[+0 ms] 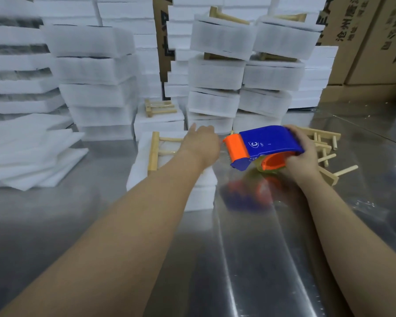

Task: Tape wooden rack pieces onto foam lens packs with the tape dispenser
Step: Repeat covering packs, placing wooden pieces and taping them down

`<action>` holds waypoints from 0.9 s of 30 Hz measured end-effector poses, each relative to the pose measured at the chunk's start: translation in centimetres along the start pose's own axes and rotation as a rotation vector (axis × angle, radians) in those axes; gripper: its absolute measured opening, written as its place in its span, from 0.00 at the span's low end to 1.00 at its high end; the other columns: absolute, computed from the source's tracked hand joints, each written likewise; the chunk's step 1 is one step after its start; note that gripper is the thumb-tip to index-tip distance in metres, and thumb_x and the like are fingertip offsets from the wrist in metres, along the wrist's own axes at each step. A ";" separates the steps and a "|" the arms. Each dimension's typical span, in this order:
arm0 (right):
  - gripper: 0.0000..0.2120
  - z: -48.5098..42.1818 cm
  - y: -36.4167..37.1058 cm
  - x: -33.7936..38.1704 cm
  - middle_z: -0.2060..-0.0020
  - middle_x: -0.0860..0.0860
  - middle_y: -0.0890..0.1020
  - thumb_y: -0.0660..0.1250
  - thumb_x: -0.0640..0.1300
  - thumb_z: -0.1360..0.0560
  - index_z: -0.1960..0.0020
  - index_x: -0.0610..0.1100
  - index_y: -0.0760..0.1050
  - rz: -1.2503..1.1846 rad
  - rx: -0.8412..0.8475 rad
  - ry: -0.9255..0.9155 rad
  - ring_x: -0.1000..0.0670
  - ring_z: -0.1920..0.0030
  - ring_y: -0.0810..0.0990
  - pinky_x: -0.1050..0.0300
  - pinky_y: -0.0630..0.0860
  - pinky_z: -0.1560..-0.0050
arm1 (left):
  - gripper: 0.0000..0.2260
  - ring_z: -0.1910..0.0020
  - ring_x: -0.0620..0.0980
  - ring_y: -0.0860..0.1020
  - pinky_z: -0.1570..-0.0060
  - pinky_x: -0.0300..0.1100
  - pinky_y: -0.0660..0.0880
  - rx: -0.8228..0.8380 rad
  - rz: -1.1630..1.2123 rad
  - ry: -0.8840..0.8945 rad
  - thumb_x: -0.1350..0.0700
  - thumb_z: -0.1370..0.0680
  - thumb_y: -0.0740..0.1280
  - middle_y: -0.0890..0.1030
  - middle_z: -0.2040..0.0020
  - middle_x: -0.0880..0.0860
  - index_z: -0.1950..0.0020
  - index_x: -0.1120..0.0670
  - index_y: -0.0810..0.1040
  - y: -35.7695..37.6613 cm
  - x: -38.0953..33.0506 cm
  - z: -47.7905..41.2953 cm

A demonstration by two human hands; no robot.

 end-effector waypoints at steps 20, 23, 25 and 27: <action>0.29 0.1 -0.1 0.5 0.48 0.62 0.76 0.61 0.22 0.27 0.35 0.49 0.72 0.045 0.045 0.046 0.72 0.50 0.75 0.76 0.73 0.54 | 0.07 0.54 0.52 0.77 0.61 0.41 0.69 0.037 0.492 -0.141 0.57 0.28 0.61 0.79 0.58 0.47 0.66 0.48 0.74 0.3 2.3 0.7; 0.31 -0.1 0.0 1.4 0.47 0.58 0.76 0.61 0.22 0.28 0.32 0.47 0.72 0.109 0.062 0.005 0.64 0.49 0.76 0.76 0.71 0.54 | 0.09 0.59 0.52 0.76 0.63 0.41 0.70 -0.004 0.555 -0.128 0.58 0.28 0.62 0.76 0.66 0.47 0.69 0.50 0.72 0.0 2.1 1.0; 0.31 -0.2 0.2 2.4 0.45 0.53 0.75 0.61 0.21 0.29 0.31 0.45 0.71 0.204 0.066 -0.085 0.59 0.47 0.74 0.77 0.69 0.51 | 0.10 0.61 0.53 0.75 0.61 0.43 0.73 -0.028 0.562 -0.095 0.58 0.28 0.62 0.76 0.67 0.48 0.69 0.51 0.72 -0.2 1.9 1.1; 0.31 -0.2 0.1 3.1 0.44 0.50 0.75 0.63 0.22 0.30 0.31 0.43 0.71 0.277 0.048 -0.164 0.56 0.44 0.72 0.77 0.68 0.49 | 0.09 0.60 0.55 0.76 0.59 0.47 0.75 -0.049 0.541 -0.051 0.59 0.26 0.62 0.78 0.65 0.52 0.67 0.54 0.73 -0.4 1.7 1.0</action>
Point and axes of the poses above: each hand's wrist, its own z-axis away from the middle knuckle, its own y-axis out of the palm, x = y × z, the point moved 5 cm from there along -z, towards the middle knuckle
